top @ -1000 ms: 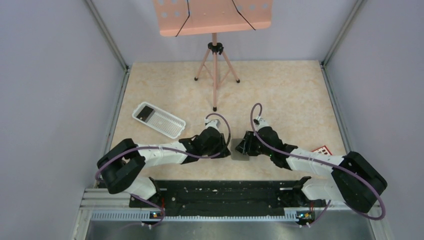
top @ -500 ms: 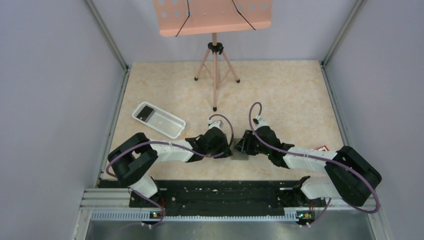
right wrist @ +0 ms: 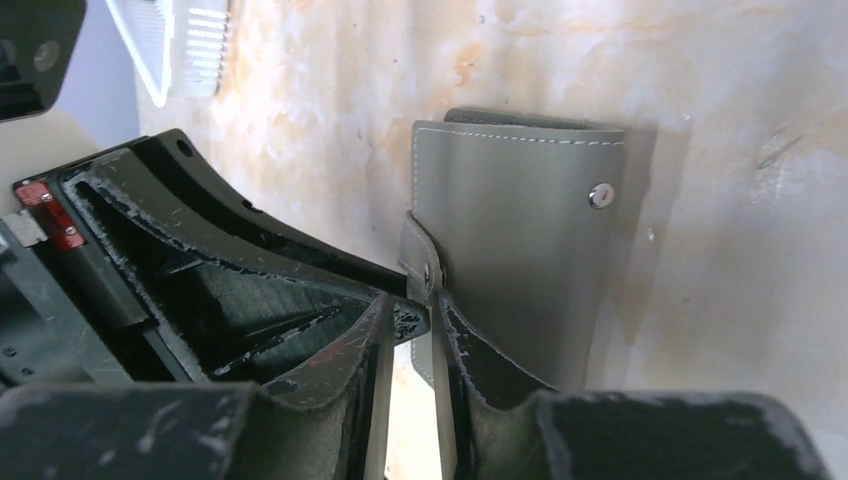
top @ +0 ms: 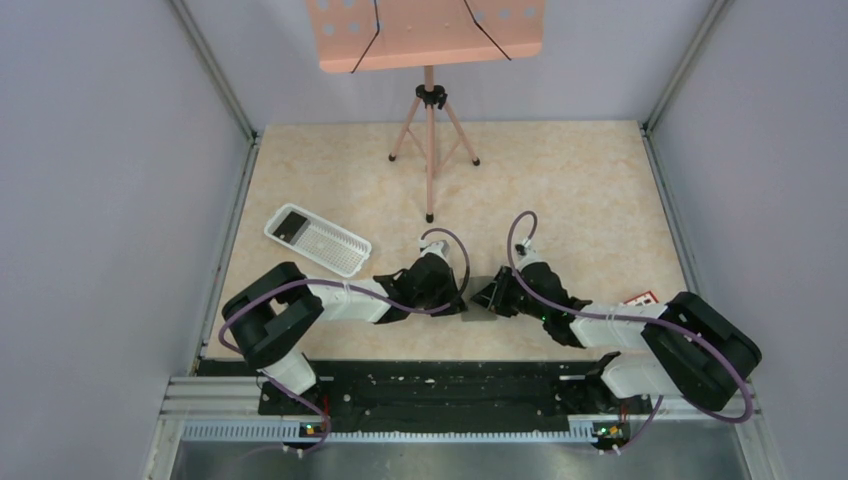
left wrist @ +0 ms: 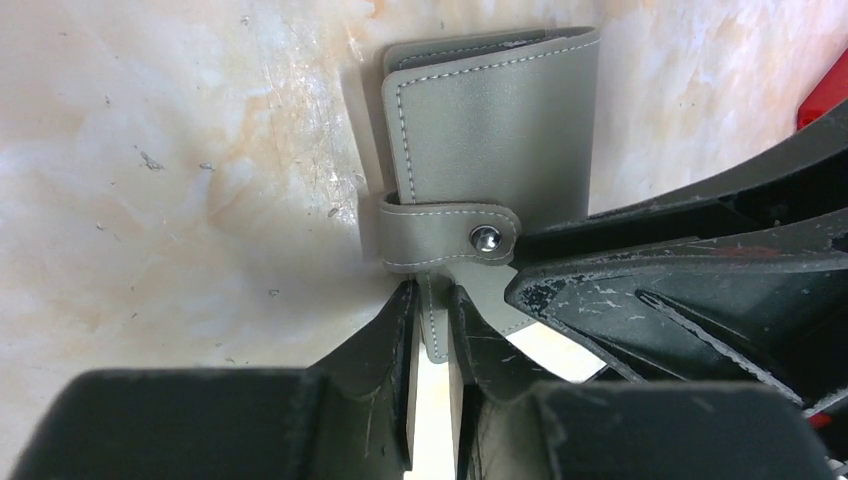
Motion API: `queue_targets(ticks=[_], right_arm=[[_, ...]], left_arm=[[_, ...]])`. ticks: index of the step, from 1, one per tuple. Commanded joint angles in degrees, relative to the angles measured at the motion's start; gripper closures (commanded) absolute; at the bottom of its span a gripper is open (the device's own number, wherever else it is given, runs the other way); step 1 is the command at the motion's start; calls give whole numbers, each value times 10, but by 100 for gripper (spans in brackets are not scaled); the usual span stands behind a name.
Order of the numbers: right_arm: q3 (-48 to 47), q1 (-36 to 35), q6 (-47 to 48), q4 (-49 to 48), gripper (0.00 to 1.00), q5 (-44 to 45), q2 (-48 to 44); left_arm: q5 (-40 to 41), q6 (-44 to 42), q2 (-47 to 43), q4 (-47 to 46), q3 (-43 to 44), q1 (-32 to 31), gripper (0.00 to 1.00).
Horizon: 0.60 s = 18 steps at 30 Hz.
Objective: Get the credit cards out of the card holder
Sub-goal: Open the card holder at the center of the board.
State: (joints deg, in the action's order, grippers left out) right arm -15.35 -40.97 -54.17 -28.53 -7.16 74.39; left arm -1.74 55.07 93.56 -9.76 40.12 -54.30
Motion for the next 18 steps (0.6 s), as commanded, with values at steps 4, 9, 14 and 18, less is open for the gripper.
queue_targets(ticks=[4,9,14,18], right_arm=[[12,0,-36,-125,86,-49,13],[11,0,-34,-127,93,-41,33],[-9,0,-2,-68,91,-37,-1],[-55,1,68,126,76,32,-86]], left_arm=[[0,0,20,-20,12,-1,84],[1,0,18,-20,7,-1,85],[9,-1,5,-10,3,-1,85],[21,-15,-16,25,17,-2,79]])
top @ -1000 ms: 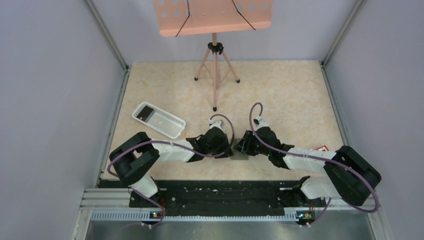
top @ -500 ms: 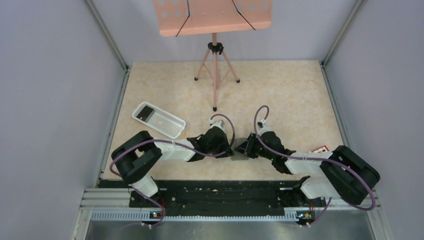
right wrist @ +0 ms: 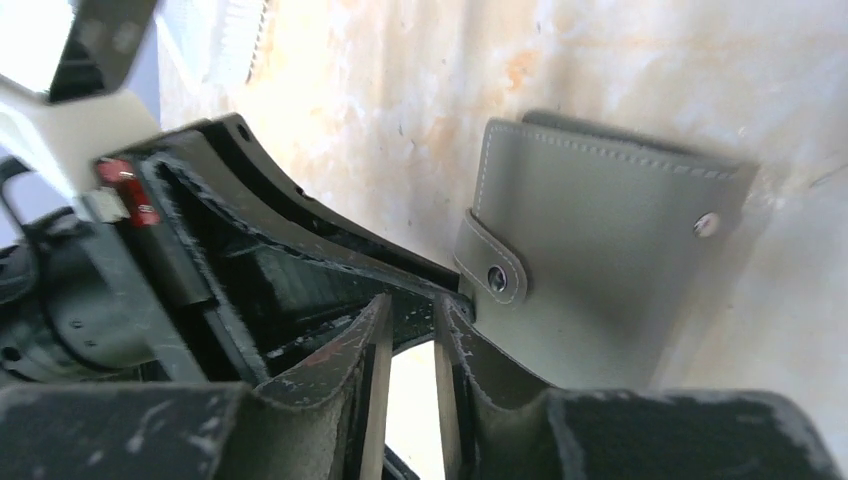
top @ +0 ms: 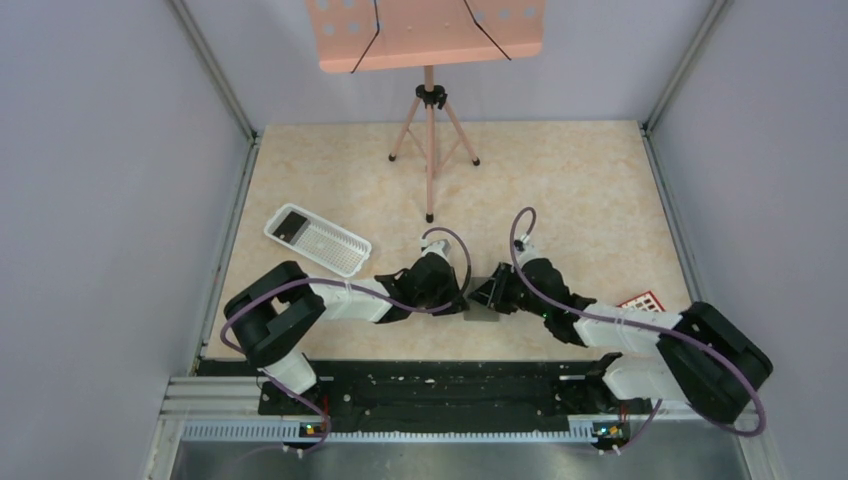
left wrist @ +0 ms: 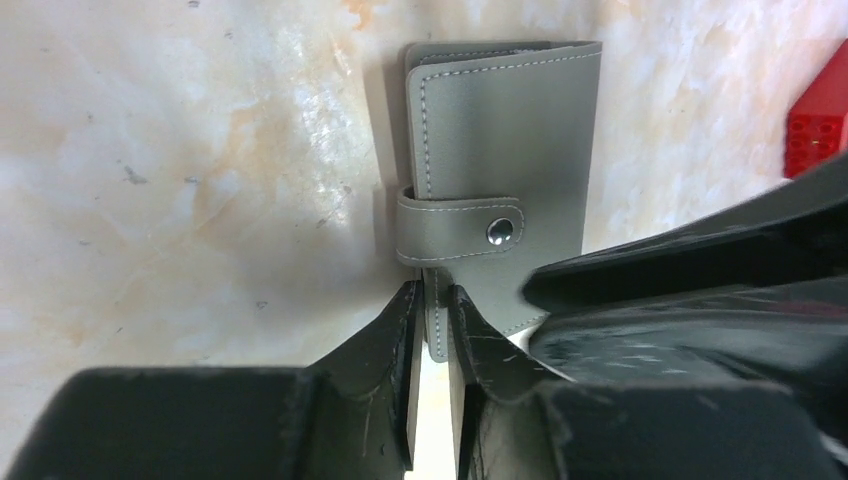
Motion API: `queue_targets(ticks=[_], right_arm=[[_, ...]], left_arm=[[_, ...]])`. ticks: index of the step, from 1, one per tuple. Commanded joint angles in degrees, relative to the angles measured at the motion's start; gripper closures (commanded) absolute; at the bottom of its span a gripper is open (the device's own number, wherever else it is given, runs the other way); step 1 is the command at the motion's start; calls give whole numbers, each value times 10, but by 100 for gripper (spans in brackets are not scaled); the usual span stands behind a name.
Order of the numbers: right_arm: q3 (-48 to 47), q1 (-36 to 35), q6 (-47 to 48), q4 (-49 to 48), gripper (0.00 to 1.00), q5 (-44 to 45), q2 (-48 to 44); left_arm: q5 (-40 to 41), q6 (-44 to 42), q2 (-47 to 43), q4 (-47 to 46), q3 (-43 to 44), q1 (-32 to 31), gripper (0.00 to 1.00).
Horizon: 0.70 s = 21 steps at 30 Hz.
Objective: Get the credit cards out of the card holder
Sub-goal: Open the card holder at the center of the board.
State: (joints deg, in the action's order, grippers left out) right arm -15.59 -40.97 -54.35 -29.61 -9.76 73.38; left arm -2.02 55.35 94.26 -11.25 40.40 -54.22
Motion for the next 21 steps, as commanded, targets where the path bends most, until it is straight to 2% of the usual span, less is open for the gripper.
queue_targets(ticks=[1,5,10,16,21], right_arm=[[-57,6,82,168,74,74,-97],[-47,50,116,231,63,67,-154],[-19,104,140,233,53,4,-179],[8,119,128,196,44,-35,-167],[36,122,101,131,42,-63,-138]], left_arm=[[37,-23,-27,58,23,-3,77],[86,-50,-34,149,74,-8,67],[123,-90,1,227,159,-19,59],[125,-88,30,226,181,-19,67],[123,-101,37,234,175,-19,82]])
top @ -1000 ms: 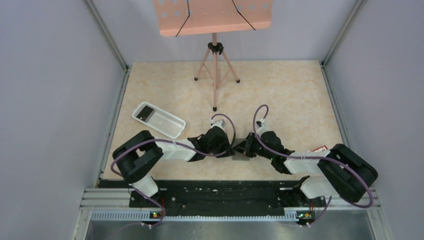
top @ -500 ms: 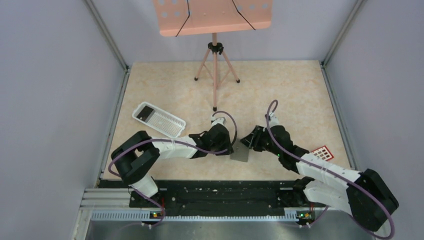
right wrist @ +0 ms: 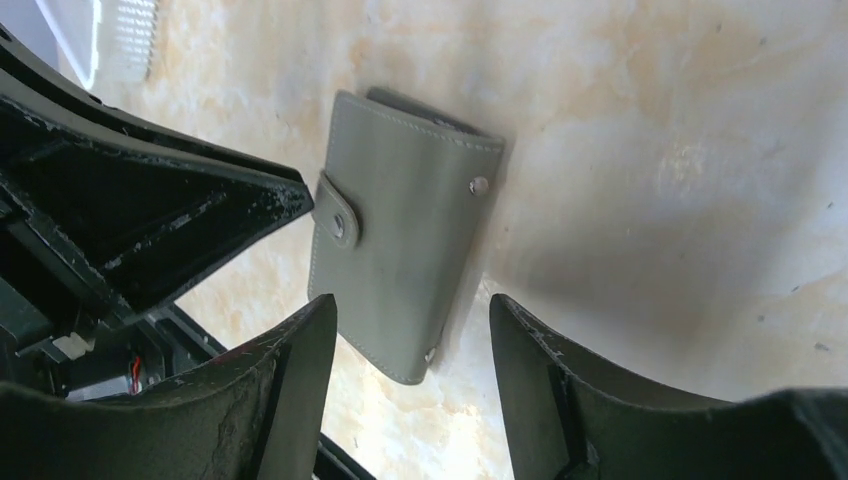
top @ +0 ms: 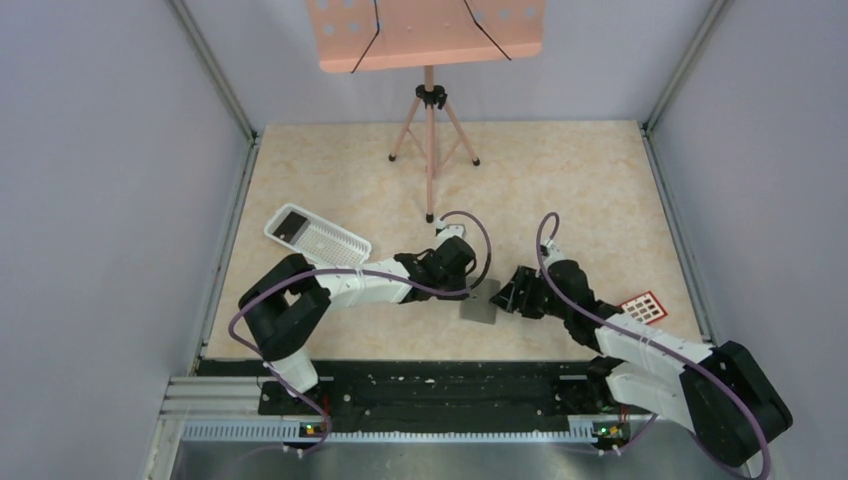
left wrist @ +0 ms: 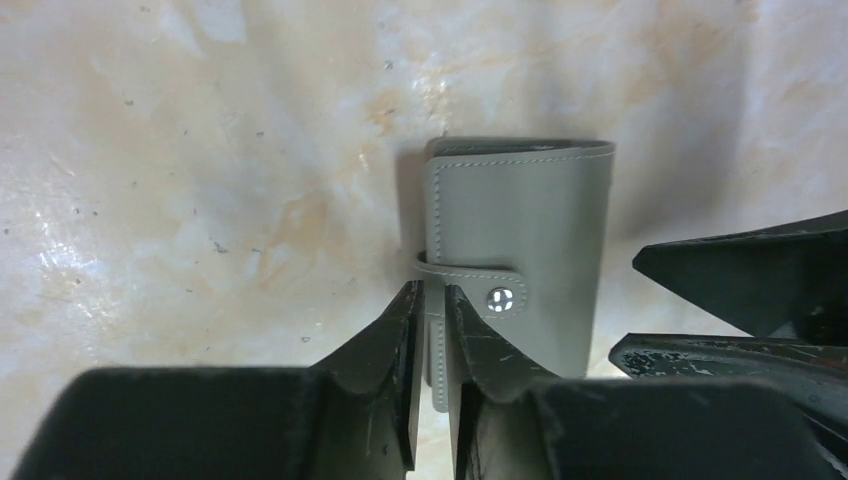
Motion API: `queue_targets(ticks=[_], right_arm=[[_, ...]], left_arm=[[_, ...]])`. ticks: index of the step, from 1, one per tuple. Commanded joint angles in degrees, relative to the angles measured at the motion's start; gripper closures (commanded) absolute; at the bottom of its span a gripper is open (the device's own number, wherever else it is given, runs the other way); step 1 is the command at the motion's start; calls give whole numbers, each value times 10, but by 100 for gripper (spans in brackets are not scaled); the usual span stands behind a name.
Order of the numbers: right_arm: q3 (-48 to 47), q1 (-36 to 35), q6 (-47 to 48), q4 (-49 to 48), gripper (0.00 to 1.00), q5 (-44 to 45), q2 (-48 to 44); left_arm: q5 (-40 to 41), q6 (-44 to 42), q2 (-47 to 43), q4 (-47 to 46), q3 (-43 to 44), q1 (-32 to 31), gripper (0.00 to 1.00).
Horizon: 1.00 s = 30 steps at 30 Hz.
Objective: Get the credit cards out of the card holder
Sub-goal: Open the card holder at the center of the board.
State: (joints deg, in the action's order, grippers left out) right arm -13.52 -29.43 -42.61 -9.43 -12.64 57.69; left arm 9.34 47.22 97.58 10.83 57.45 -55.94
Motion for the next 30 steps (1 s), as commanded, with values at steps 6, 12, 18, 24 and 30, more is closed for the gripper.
queue_targets(ticks=[6,12,18,24,30], right_arm=[[25,7,-24,-97,42,-26,49],[26,7,-35,-113,40,-24,67],[26,6,-61,-151,38,-49,84],[34,7,-101,-221,36,-86,106],[44,7,-104,-271,55,-112,115]], left_arm=[[-2,-25,4,10,-6,-2,89],[-48,-17,3,-18,-28,-2,89],[-69,5,3,-46,-55,-2,89],[-72,15,-1,-62,-69,-2,88],[-74,24,-4,-72,-79,-2,88]])
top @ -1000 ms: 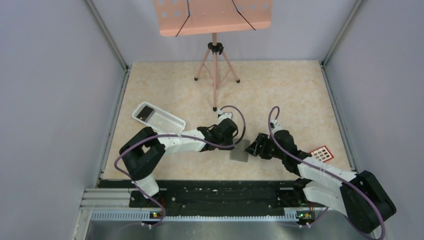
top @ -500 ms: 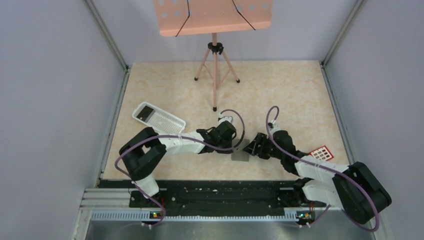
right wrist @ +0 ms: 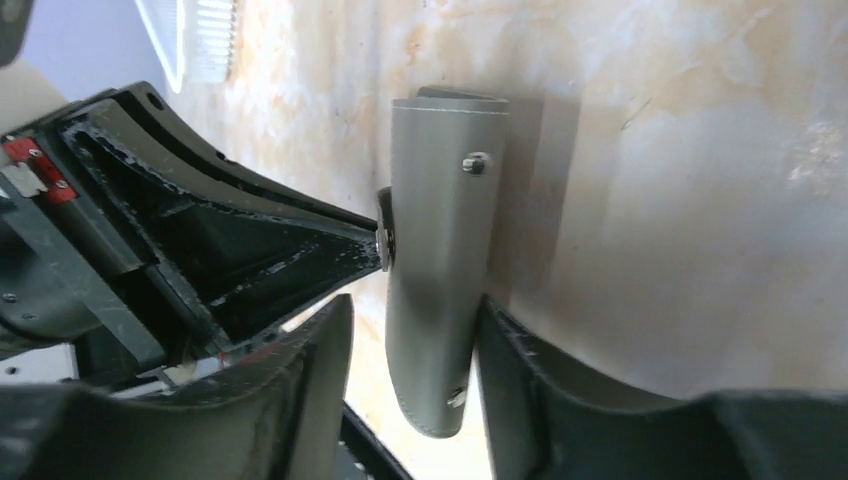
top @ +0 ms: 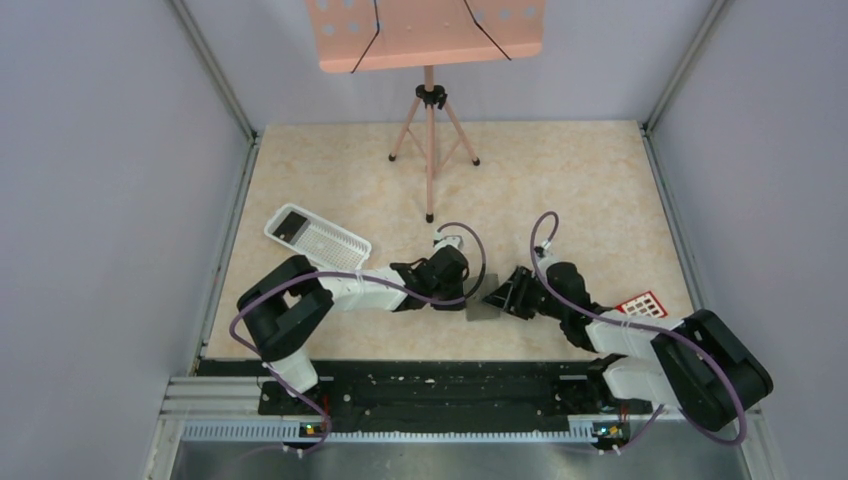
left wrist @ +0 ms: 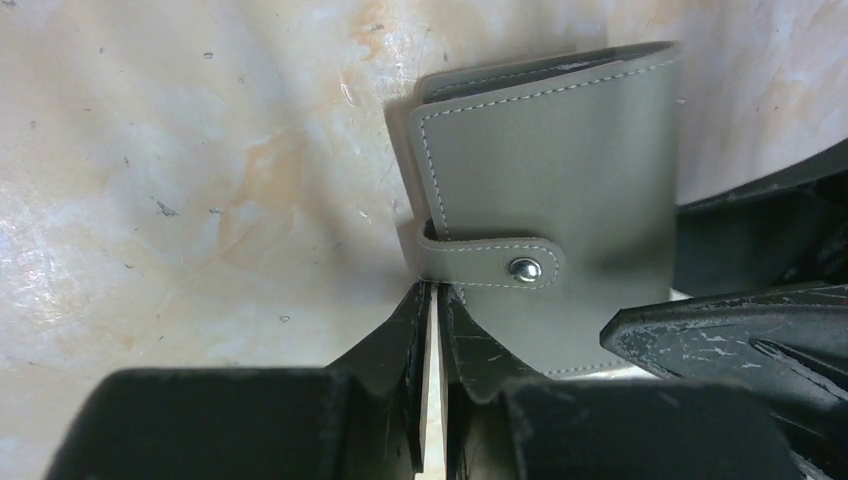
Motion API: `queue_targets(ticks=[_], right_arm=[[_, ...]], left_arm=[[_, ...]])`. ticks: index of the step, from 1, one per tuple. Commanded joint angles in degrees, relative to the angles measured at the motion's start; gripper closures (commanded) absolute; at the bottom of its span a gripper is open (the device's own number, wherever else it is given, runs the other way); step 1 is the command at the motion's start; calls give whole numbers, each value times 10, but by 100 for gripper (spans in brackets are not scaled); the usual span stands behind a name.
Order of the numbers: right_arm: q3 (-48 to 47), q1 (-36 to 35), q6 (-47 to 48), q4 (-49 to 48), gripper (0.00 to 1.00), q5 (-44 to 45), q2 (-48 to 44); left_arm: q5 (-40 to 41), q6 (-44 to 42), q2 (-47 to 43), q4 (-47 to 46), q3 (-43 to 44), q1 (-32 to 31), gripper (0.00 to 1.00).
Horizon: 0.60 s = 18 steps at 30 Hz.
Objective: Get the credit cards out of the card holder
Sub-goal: Open the card holder at the center of the board.
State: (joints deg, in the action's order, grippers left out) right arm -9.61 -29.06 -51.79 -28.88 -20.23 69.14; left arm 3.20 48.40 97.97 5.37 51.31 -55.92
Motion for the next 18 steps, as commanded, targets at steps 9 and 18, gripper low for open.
queue_targets(ticks=[9,18], right_arm=[[23,3,-20,-65,100,-44,-55],[-2,2,15,90,100,18,-165]], left_arm=[[-21,27,-59,0,-7,-3,64],[-27,27,-93,31,44,-4,58]])
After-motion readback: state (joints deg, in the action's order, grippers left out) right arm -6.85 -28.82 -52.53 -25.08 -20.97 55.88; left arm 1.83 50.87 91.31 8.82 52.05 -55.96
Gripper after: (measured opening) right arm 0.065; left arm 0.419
